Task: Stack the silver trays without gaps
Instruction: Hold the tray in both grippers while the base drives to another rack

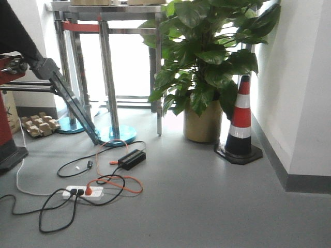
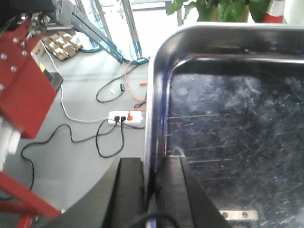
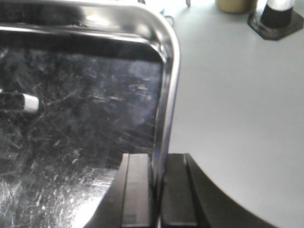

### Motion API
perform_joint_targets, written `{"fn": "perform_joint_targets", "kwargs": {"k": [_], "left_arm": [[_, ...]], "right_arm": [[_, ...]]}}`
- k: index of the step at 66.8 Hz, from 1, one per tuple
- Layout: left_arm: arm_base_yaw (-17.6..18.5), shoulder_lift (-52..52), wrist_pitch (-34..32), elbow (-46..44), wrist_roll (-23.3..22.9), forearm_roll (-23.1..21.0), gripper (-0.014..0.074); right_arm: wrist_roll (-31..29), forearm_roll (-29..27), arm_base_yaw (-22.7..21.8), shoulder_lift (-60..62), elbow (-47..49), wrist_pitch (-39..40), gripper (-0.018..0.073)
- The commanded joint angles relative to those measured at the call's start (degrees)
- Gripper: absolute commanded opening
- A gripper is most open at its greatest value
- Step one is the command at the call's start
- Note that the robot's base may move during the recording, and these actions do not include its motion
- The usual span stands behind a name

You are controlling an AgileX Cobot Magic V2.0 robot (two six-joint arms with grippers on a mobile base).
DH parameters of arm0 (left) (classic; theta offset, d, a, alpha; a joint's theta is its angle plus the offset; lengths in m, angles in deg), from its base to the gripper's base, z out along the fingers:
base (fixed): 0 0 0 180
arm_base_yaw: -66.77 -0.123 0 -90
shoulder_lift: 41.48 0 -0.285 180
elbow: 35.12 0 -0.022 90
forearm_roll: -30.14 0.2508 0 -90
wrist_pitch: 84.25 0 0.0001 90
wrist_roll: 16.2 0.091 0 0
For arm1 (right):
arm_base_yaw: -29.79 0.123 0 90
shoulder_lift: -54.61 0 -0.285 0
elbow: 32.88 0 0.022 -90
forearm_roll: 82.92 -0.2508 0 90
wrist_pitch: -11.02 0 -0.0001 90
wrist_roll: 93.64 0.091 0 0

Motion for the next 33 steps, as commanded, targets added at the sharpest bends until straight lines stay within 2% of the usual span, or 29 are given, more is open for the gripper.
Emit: {"fn": "perform_joint_targets", "kwargs": {"k": [1,33], "left_arm": [[1.28,-0.43,-6.96,-0.31,-0.10,-0.92,-0.0016],[1.28,-0.43,-6.96,-0.31,-0.10,-0.81,-0.0016]], "right_arm": [[-0.36,-1.78,0.86,0.12,0.53,12.48,-0.0017],[-0.36,-1.78,0.86,0.12,0.53,13.21,-0.0017]]}}
